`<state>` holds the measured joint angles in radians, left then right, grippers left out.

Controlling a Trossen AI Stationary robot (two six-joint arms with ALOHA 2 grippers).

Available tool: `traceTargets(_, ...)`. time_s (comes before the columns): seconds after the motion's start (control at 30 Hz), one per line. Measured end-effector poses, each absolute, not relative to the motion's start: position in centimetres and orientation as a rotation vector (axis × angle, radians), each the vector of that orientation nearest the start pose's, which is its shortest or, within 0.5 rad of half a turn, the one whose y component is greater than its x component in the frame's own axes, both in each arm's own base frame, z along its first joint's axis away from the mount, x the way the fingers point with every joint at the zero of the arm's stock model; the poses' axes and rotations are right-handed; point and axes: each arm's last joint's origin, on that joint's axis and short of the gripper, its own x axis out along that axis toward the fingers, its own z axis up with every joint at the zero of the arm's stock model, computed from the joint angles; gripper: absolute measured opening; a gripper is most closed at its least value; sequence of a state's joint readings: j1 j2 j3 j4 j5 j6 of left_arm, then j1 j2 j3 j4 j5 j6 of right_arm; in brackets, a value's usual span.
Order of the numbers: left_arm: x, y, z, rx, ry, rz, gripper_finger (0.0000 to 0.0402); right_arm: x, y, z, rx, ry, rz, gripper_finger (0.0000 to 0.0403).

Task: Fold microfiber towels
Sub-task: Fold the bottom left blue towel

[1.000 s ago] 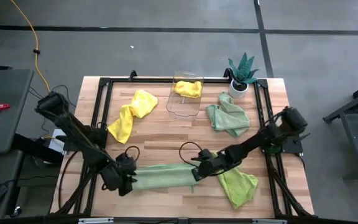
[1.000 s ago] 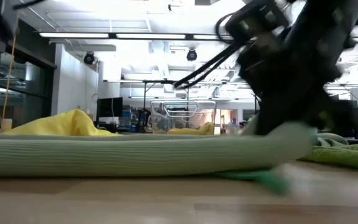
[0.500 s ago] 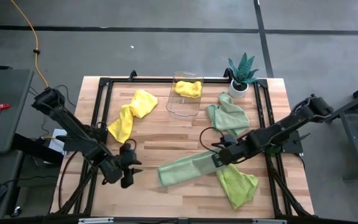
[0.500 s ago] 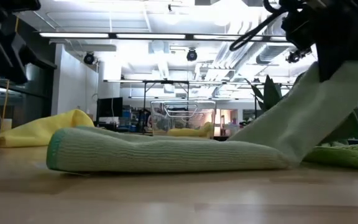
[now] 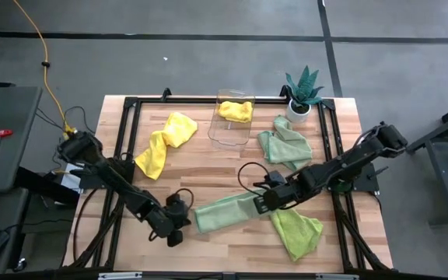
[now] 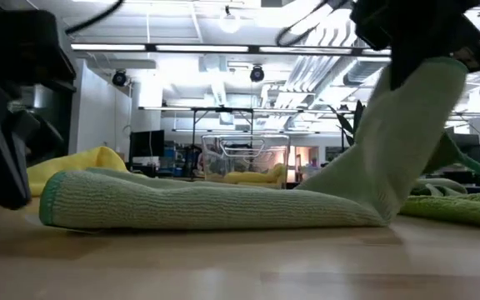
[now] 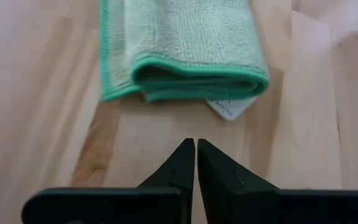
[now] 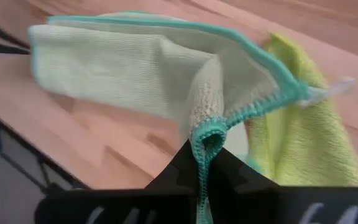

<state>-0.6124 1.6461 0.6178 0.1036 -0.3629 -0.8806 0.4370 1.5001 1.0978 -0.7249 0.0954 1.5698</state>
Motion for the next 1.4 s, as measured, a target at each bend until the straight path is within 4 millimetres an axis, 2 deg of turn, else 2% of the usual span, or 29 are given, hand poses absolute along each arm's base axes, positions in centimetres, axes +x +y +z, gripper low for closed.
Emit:
traceTargets(0.17, 24.2, -14.9, 9.9, -0.434, 0.816, 0.140, 0.0003, 27.6, 12.5, 23.9, 1.081, 1.040, -0.594, 0.0000)
traceTargets(0.33, 25.0, -14.2, 9.7, -0.447, 0.790, 0.156, 0.0001, 29.2, 13.3, 23.3, 1.093, 1.024, -0.558, 0.0000)
traceTargets(0.67, 26.0, -12.6, 9.8, -0.441, 0.773, 0.159, 0.0000, 34.2, 14.8, 21.2, 1.149, 0.903, -0.405, 0.0000)
traceTargets(1.0, 26.3, -12.2, 9.8, -0.438, 0.788, 0.135, 0.0000, 38.6, 14.4, 19.8, 1.177, 0.804, -0.317, 0.0000)
traceTargets(1.13, 26.3, -12.3, 9.8, -0.439, 0.790, 0.132, 0.0000, 39.8, 14.1, 18.9, 1.213, 0.772, -0.277, 0.0000)
traceTargets(1.4, 26.3, -12.3, 9.8, -0.441, 0.789, 0.133, 0.0000, 40.6, 13.9, 17.6, 1.248, 0.819, -0.217, 0.0000)
